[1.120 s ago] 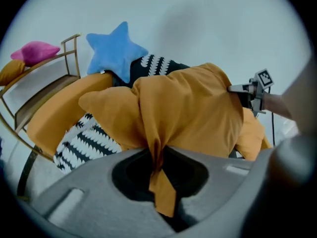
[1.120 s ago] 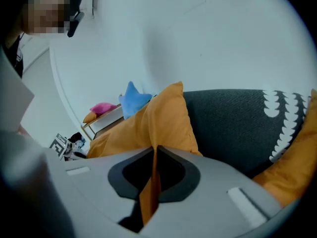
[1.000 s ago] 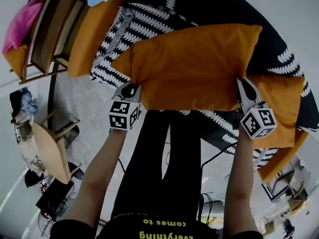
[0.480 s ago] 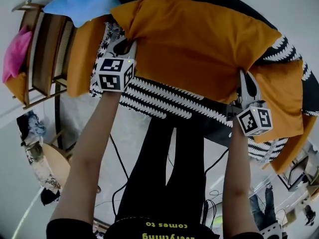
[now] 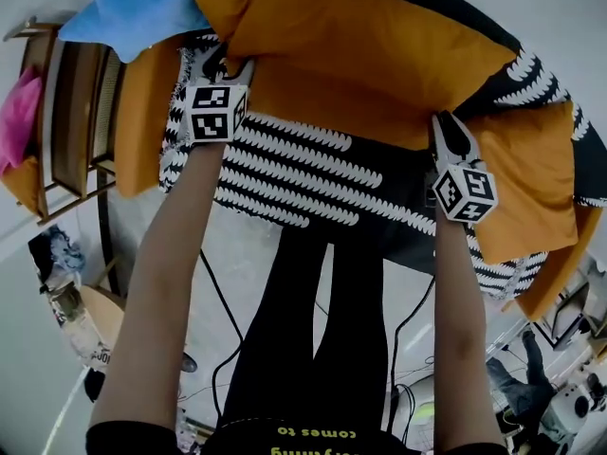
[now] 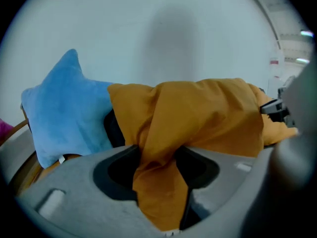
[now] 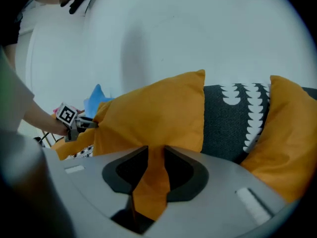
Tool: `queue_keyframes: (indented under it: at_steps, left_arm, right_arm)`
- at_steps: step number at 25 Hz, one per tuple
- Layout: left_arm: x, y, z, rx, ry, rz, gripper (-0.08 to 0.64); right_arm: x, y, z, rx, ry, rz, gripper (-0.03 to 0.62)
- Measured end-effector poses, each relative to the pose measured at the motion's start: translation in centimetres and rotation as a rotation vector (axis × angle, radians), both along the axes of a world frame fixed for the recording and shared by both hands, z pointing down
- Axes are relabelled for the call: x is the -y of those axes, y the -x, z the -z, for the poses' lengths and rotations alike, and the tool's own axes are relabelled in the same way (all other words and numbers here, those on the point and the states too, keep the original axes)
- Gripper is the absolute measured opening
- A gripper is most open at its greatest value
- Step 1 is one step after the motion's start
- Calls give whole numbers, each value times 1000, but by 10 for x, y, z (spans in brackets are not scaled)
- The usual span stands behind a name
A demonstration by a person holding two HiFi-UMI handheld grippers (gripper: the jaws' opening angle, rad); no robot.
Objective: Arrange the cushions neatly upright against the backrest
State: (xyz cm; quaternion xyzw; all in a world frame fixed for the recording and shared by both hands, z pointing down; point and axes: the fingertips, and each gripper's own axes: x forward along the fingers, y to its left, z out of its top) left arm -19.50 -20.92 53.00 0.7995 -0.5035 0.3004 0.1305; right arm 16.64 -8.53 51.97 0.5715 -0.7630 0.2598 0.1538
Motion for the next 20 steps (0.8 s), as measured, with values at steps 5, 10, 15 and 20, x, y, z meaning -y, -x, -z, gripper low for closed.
queue_keyframes:
  at_steps: [5,10,15,20]
  left_arm:
    - [-2,0,15,-38,-8,-14,294]
    - [-11,9,28,-107,21,22,393]
    - [-37,20,46,-188,36,27,402]
    - [-72,21,99,-315,2,34,400]
  right_arm:
    - [-17,2,3,-7,10,35,269]
    - [-34,4,26,14,-19,4,291]
    - [-44,14,74,36,-108,-9,291]
    - [-48,28,153,30,-227,4,272]
